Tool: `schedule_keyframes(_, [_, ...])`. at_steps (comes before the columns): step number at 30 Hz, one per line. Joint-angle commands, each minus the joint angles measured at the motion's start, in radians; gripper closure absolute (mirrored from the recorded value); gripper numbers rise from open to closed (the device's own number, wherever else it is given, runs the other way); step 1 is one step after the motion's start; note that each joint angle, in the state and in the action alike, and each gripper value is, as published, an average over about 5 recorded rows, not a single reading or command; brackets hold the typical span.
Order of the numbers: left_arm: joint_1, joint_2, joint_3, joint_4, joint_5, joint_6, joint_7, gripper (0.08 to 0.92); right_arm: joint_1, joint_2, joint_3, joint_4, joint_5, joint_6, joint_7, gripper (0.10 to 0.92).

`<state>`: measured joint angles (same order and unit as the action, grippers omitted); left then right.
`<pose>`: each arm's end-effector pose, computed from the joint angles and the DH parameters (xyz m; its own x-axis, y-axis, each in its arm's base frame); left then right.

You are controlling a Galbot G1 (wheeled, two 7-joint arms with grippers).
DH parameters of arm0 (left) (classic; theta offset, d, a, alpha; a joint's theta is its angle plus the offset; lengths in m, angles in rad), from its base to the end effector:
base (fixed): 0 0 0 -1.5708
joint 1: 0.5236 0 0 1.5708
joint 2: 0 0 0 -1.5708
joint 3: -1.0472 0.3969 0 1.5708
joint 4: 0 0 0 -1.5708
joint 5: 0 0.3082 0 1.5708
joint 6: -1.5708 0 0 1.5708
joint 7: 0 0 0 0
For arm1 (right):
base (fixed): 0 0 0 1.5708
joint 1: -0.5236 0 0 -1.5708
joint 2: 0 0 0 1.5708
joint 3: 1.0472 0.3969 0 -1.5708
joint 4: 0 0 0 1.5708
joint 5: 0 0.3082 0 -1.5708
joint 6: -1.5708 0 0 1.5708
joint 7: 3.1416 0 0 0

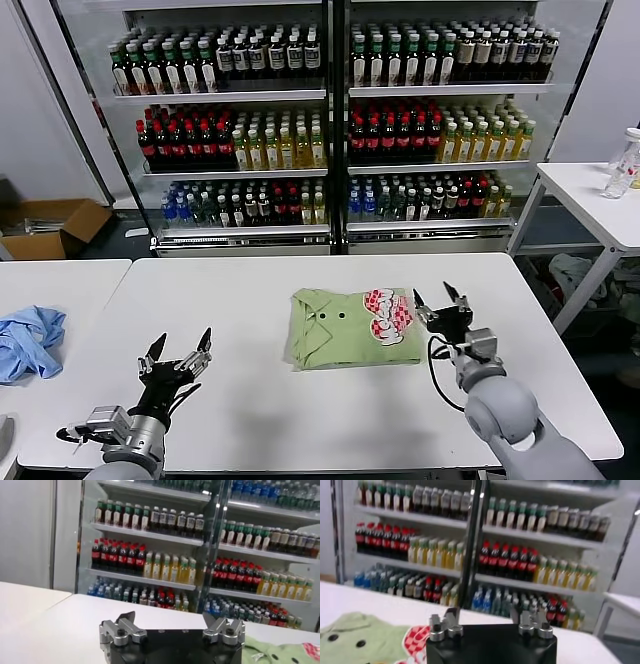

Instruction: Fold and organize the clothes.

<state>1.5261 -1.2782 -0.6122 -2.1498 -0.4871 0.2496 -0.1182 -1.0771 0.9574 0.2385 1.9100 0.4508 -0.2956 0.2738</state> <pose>0.1304 0.0877 -0.3065 -0.9861 0.0155 0.1655 -0.0122 0.9862 -0.1650 0.2702 -0.1026 -0.2960 -0.9815 -0.1084 0.1580 -0.1359 0.9751 -0.1752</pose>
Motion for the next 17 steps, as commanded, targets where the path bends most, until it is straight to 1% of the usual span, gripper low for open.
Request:
schedule_keyframes(1, [0.051, -0.005, -0.007, -0.069, 0.022, -0.005, 0.011, 0.177, -0.197, -0.011, 0.144, 0.150, -0.100, 0.159, 0.004, 0.343])
schedule_keyframes(3, [0.059, -0.004, -0.011, -0.082, 0.024, -0.006, 0.017, 0.177, -0.221, -0.007, 0.159, 0.169, -0.103, 0.160, 0.003, 0.282])
schedule_keyframes(6, [0.068, -0.004, -0.013, -0.096, 0.029, -0.008, 0.023, 0.177, -0.253, 0.000, 0.179, 0.192, -0.108, 0.160, 0.002, 0.222])
schedule_keyframes(9, [0.072, -0.004, -0.015, -0.104, 0.033, -0.009, 0.026, 0.177, -0.274, 0.006, 0.191, 0.210, -0.115, 0.157, 0.001, 0.205])
schedule_keyframes(17, [0.076, -0.003, -0.015, -0.118, 0.036, -0.008, 0.030, 0.177, -0.279, 0.012, 0.206, 0.227, -0.099, 0.122, 0.011, 0.202])
